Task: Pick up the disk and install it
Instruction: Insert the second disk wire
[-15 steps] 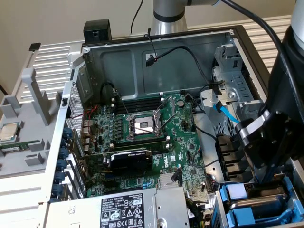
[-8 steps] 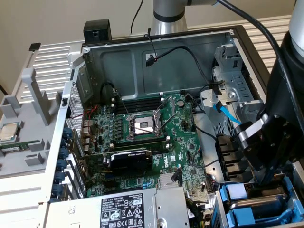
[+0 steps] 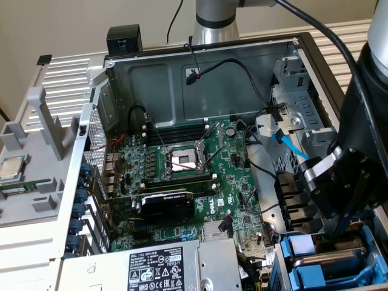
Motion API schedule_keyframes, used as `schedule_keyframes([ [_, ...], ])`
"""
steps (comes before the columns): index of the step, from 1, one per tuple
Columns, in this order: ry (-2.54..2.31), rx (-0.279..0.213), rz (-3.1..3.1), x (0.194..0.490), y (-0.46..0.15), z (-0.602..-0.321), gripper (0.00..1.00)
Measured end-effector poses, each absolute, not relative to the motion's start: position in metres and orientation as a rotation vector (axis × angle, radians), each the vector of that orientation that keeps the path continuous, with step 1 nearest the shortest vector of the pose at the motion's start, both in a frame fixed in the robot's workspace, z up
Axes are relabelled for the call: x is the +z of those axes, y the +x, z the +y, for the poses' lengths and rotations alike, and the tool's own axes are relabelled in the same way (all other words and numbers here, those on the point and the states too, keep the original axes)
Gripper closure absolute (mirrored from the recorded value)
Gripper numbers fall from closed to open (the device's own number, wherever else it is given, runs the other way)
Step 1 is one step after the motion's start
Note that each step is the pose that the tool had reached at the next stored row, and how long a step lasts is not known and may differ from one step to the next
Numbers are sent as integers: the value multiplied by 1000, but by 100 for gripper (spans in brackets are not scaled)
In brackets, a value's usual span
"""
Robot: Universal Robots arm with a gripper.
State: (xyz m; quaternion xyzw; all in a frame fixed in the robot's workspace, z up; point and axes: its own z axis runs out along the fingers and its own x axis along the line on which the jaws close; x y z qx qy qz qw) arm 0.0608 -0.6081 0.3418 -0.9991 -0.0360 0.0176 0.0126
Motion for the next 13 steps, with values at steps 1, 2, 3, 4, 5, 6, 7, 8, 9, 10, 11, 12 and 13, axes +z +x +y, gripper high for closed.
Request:
schedule_keyframes([
  [1,-3114,55,-112,342,61,-608,89],
  [2,-3114,55,-112,342,61,-608,89],
  [3,-3114,55,-112,341,61,-608,89],
  [4,-3113,55,-112,341,61,-608,89],
  [5,-3114,55,-112,341,61,-608,89],
  [6,-3114,55,-112,341,61,-608,89],
  [7,-3114,55,-112,341,61,-608,89],
  [8,-3114,55,-112,341,61,-608,89],
  [9,-3114,55,-112,341,61,-608,89],
  [10,-3113,55,-112,341,61,-608,89],
  [11,-3112,55,-112,343,61,-608,89],
  [12,-3113,55,-112,346,61,-607,89],
  [13,-3114,55,-112,351,61,-606,89],
])
